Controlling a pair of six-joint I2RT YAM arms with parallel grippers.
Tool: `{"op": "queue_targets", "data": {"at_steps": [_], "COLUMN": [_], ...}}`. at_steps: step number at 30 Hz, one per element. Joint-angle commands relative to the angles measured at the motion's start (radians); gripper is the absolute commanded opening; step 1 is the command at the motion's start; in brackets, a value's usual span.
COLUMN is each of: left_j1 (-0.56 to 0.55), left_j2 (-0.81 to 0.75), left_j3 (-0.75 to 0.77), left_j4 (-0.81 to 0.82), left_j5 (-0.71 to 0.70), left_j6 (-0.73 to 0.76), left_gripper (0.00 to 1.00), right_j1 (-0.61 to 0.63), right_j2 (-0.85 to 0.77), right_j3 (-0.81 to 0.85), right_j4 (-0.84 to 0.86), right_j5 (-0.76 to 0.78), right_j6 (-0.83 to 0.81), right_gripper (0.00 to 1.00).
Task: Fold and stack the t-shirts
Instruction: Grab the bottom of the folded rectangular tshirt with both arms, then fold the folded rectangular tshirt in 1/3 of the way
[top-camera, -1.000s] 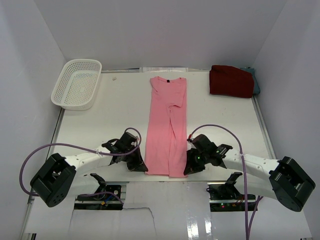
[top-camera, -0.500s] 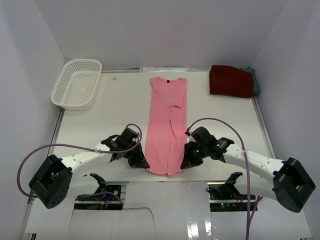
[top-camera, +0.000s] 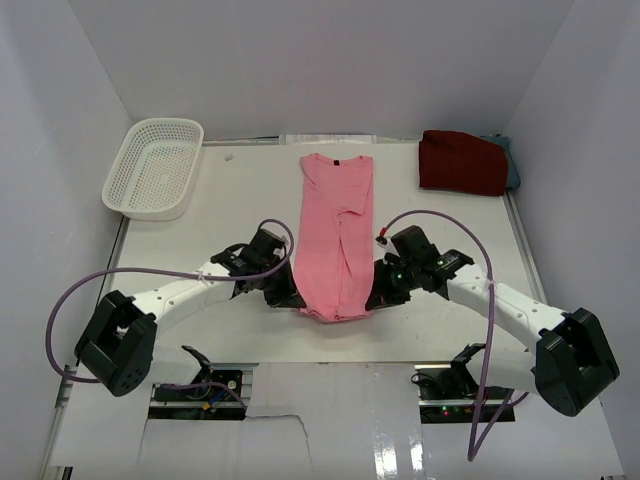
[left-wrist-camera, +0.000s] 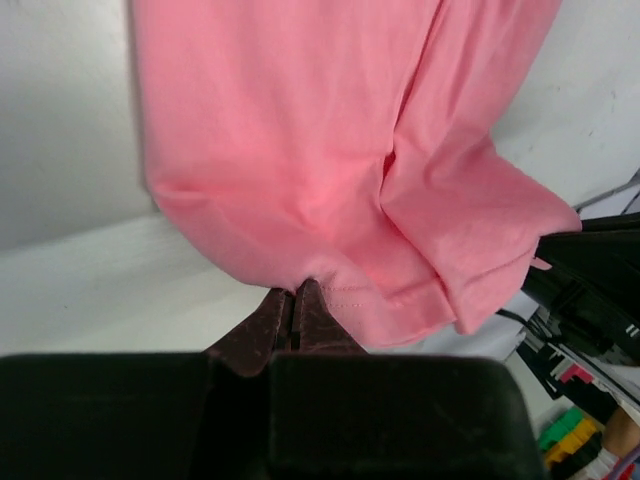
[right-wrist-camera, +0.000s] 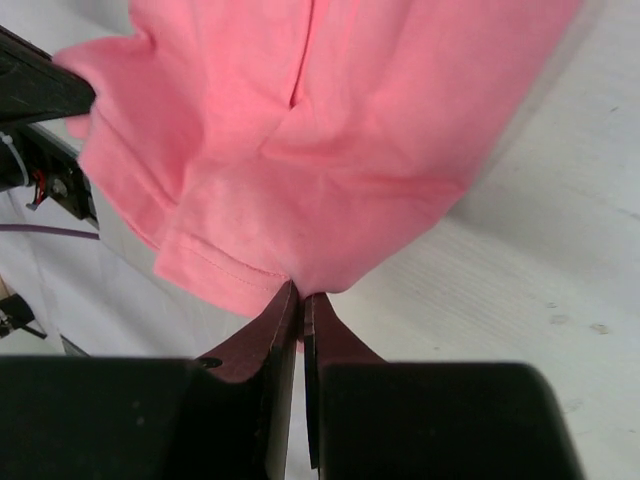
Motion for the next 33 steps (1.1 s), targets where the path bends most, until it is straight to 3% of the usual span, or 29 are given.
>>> {"op": "queue_targets", "data": {"at_steps": [1, 9, 19, 33], "left_j1": [0.054, 0.147, 0.192, 0.273], "left_j2": [0.042, 0.171, 0.369, 0.532], "left_j3": [0.085, 0.304, 0.594, 0.763], "left_j4": [-0.006, -0.006, -0.007, -0.010], "left_j5": [-0.078, -0.176, -0.178, -0.182], "left_j6": [0.065, 0.171, 0.213, 0.208], "left_gripper": [0.00, 0.00, 0.00, 0.00], "right_j1": [-0.041, -0.119, -0.197, -0.260], "right_j2": [0.032, 0.164, 0.366, 0.601], "right_j3": [0.080, 0.226, 0.485, 0.702], "right_j4": [-0.025, -0.020, -0.023, -0.026], "right_j5": [0.034, 0.074, 0.043, 0.023], "right_j6": [-0.090, -0.182, -0.239, -0.274], "right_gripper": [0.08, 0.08, 0.08, 0.08]}}
